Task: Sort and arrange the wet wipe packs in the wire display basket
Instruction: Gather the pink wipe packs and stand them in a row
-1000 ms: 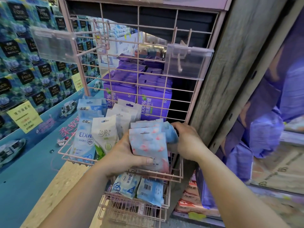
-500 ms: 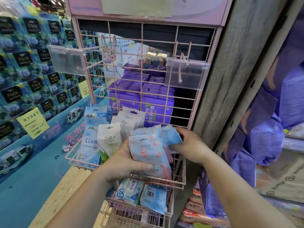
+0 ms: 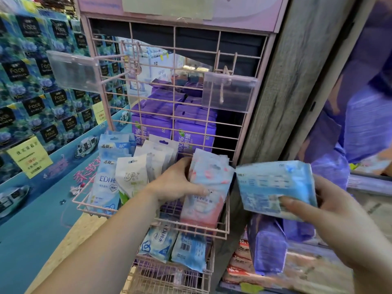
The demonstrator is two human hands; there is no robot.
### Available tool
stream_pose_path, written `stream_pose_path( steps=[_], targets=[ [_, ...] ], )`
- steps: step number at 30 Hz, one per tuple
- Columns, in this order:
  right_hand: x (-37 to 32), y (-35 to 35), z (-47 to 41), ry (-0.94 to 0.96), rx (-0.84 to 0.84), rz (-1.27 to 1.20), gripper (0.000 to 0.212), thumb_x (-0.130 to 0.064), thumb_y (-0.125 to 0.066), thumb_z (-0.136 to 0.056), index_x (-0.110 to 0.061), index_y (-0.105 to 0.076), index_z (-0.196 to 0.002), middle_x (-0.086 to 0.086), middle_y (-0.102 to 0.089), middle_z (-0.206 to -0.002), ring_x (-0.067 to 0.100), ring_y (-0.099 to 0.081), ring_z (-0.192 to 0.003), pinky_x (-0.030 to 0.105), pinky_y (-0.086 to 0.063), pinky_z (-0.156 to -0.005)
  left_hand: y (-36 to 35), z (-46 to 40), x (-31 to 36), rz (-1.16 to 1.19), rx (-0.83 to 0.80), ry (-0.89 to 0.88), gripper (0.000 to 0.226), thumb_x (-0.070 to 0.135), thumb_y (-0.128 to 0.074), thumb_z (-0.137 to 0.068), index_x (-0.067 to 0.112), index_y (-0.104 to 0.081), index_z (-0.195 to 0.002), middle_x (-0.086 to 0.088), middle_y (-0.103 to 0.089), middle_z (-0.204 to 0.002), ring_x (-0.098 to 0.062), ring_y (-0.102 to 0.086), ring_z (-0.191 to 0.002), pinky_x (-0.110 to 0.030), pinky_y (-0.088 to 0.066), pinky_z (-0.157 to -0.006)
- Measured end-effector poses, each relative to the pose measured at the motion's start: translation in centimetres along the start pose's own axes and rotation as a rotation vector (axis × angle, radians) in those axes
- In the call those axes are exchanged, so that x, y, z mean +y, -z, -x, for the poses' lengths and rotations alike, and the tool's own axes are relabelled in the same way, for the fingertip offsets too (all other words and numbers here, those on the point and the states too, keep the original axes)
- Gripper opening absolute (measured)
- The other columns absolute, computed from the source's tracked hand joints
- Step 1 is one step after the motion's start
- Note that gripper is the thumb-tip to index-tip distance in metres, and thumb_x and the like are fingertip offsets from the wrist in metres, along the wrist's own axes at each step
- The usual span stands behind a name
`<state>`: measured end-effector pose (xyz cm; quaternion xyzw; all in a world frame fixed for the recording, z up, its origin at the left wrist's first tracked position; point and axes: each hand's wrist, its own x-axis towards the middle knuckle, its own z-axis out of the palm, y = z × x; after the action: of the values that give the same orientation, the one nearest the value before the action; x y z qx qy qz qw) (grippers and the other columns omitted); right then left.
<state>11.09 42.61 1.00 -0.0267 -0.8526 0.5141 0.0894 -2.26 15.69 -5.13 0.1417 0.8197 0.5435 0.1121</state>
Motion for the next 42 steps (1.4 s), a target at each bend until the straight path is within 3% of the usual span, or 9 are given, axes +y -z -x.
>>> stream_pose_path(
  steps=[4,11,16,21,27,31,34,39,42],
  targets=[
    [-0.1,1.9,1.9,0.034,-0.088,-0.016,0.091,-0.078,-0.075,-0.032,-0.039,-0.063,-0.114,-0.007,-0.075,-0.102,0.013,-0.072,-0.093,0.04,-0.056,-0.079,-0.9,-1.6,-0.9,0.177,0.0,0.039,0.082,0.011,-0.087,-0.063,0.015,-0.044,-0.133,-0.003,-0.07,-0.116,-0.015,-0.068,-0.103,-0.042,-0.055,-0.091],
    [-0.6,0.6,2.4,-0.006,-0.286,-0.22,0.044,-0.016,-0.075,-0.061,-0.032,-0.071,-0.102,0.002,-0.076,-0.102,0.021,-0.072,-0.097,0.033,-0.056,-0.085,-2.8,-1.0,-3.5,0.176,0.007,0.138,0.084,0.018,-0.089,-0.057,0.02,-0.047,-0.13,0.001,-0.071,-0.115,-0.017,-0.067,-0.106,-0.044,-0.052,-0.096],
    [-0.4,-0.8,2.1,0.0,-0.353,-0.165,0.074,-0.059,-0.087,-0.042,-0.036,-0.067,-0.109,0.001,-0.073,-0.11,0.02,-0.07,-0.103,0.042,-0.053,-0.09,-3.8,-0.7,-2.7,0.299,0.0,0.159,0.055,0.015,-0.077,-0.079,0.012,-0.051,-0.127,-0.003,-0.069,-0.118,-0.014,-0.066,-0.106,-0.032,-0.054,-0.092],
    [-0.5,-2.3,1.6,-0.02,-0.388,-0.242,0.047,-0.019,-0.079,-0.062,-0.023,-0.07,-0.108,0.005,-0.075,-0.105,0.022,-0.07,-0.101,0.036,-0.055,-0.088,-2.8,0.6,-2.5,-0.381,-0.19,0.118,0.103,0.032,-0.087,-0.063,0.029,-0.022,-0.143,0.008,-0.054,-0.131,-0.01,-0.054,-0.11,-0.029,-0.047,-0.09],
    [-1.4,-3.5,1.7,-0.061,-0.397,-0.203,0.044,0.008,-0.068,-0.073,-0.016,-0.065,-0.111,0.005,-0.076,-0.101,0.021,-0.071,-0.097,0.03,-0.058,-0.082,-2.9,0.9,-2.7,-0.311,0.032,0.077,0.086,0.045,-0.082,-0.059,0.028,-0.043,-0.134,0.005,-0.063,-0.125,-0.015,-0.061,-0.107,-0.035,-0.053,-0.089],
    [-1.6,-4.3,1.8,-0.052,-0.389,-0.185,0.043,0.008,-0.069,-0.075,-0.017,-0.065,-0.11,0.001,-0.077,-0.097,0.014,-0.072,-0.09,0.018,-0.056,-0.07,-2.7,0.6,-2.4,-0.538,-0.13,0.161,0.055,0.031,-0.072,-0.075,0.019,-0.052,-0.125,-0.005,-0.064,-0.119,-0.025,-0.061,-0.1,-0.042,-0.054,-0.09],
    [-1.7,-4.8,2.0,-0.054,-0.387,-0.169,0.042,0.004,-0.07,-0.077,-0.019,-0.065,-0.112,-0.001,-0.076,-0.098,0.014,-0.072,-0.092,0.021,-0.057,-0.074,-2.6,0.8,-2.0,-0.687,-0.197,0.204,0.065,0.036,-0.071,-0.074,0.019,-0.046,-0.132,-0.004,-0.06,-0.126,-0.025,-0.06,-0.104,-0.039,-0.052,-0.092],
    [-1.8,-5.5,1.7,-0.079,-0.336,-0.199,0.043,0.002,-0.069,-0.077,-0.018,-0.063,-0.114,0.0,-0.076,-0.103,0.018,-0.072,-0.097,0.03,-0.058,-0.082,0.0,5.2,-0.4,-0.248,0.025,0.159,0.059,0.021,-0.062,-0.091,0.018,-0.036,-0.143,0.007,-0.056,-0.128,-0.018,-0.055,-0.117,-0.024,-0.044,-0.093],
    [-2.1,-7.3,1.4,-0.061,-0.279,-0.192,0.043,-0.005,-0.072,-0.079,-0.024,-0.062,-0.116,-0.004,-0.075,-0.104,0.015,-0.072,-0.095,0.038,-0.057,-0.085,2.6,8.2,-0.1,0.155,0.366,0.061,0.032,0.005,-0.051,-0.095,0.014,-0.054,-0.126,0.008,-0.068,-0.102,-0.012,-0.066,-0.095,-0.02,-0.051,-0.083]
  ],
)
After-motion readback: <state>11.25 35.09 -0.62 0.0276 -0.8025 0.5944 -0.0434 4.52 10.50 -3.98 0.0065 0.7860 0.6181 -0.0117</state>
